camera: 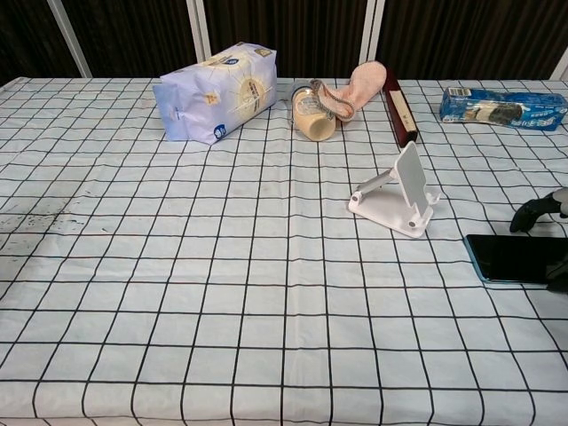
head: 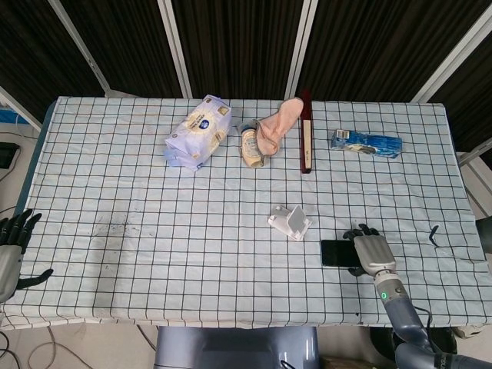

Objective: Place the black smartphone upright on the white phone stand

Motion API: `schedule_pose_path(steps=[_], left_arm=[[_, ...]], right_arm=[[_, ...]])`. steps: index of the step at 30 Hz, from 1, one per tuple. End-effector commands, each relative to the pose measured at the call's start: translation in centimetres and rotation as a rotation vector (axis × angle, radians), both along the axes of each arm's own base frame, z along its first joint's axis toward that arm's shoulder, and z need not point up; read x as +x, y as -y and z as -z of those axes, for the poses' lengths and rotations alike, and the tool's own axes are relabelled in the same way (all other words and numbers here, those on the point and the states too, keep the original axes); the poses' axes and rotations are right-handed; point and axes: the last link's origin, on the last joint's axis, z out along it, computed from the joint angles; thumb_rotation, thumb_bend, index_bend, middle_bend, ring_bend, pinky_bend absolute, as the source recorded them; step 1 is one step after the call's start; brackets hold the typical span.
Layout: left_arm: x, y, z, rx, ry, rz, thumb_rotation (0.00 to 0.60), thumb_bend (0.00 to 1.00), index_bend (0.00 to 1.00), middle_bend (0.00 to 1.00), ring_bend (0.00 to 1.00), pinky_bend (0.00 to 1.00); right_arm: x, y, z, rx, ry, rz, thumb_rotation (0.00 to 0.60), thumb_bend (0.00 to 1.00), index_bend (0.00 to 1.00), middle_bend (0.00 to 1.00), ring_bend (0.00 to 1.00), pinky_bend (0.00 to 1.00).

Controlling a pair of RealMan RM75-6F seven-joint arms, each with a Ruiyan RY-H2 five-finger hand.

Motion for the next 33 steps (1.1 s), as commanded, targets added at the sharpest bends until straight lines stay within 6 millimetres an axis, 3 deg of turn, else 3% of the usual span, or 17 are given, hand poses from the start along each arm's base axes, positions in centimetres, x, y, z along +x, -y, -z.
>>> schedule_pose_path(steps=[1,15,23,30,33], left_arm=[[0.0,0.0,0.0,0.0,0.0,0.0,0.6,0.0,0.0,0.0,0.0,0.0],[0.0,0.0,-0.1,0.003,0.003,-0.002,0.6,0.0,0.0,0.0,0.0,0.0],[0.0,0.0,-0.1,0.004,0.004,-0.003,0.6,0.0,0.0,0.0,0.0,0.0],[0.0,0.0,-0.1,0.003,0.006,-0.004,0.6,0.0,0.0,0.0,0.0,0.0],[0.0,0.0,-0.1,0.003,0.007,-0.003,0.6,0.0,0.0,0.0,0.0,0.0]], right_arm=[[0.0,0.1,0.0,-0.003,0.003,0.003,0.6,0.23,0.31,0.29,0.12,0.17],[-0.5,0.0,0.5,0.005,-0.009,0.021,0.6,0.24,0.31,0.29,0.12,0.17],[-1.1,-0.1,0.7,0.008,-0.015,0.037,0.6,0.25,0.4,0.37,0.15,0.17],[-1.2,-0.3,0.8,0.014,-0.015,0.039,0.6,0.46,0.51,0.48,0.27,0.17],[-1.3,-0.4,0.8,0.017,-0.011,0.041,0.6,0.51,0.55,0.52,0.33,0.18]])
